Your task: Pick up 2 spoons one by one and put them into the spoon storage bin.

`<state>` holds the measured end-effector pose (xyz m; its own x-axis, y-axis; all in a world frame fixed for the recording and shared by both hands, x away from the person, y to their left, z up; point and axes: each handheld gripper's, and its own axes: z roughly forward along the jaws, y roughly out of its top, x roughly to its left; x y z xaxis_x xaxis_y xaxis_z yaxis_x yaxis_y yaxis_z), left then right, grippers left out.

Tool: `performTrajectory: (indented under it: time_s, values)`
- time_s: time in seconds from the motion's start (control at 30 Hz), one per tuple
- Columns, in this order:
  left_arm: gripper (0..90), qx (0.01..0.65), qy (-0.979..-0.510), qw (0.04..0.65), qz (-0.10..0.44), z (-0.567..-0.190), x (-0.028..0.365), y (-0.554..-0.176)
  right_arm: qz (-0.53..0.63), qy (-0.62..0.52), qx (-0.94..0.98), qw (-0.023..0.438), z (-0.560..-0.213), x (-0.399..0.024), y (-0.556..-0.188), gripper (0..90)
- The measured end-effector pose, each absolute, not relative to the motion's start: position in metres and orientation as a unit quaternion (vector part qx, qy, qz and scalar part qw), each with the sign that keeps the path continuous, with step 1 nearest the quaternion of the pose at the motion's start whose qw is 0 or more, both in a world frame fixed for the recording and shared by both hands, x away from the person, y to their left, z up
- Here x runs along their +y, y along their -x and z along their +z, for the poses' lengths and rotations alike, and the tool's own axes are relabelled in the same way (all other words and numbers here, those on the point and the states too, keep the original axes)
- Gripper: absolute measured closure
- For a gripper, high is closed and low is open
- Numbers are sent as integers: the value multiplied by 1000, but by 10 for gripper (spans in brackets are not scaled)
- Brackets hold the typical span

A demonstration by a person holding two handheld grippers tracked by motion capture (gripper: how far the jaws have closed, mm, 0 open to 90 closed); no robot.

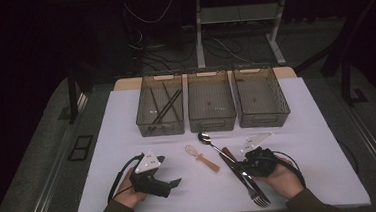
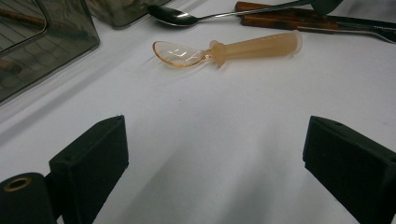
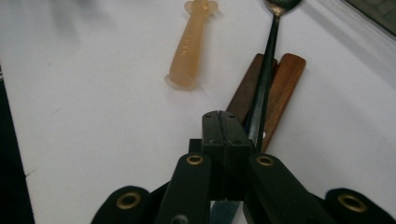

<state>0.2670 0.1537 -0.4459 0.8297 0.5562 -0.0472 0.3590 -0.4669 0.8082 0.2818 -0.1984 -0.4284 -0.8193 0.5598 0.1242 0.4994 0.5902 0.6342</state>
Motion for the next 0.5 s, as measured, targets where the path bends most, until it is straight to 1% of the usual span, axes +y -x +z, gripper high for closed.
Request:
performTrajectory:
  time_s: [0.5]
  values:
    - [58, 269, -849, 440, 112, -446, 154, -267, 335, -319, 884, 61, -428, -212, -291, 900]
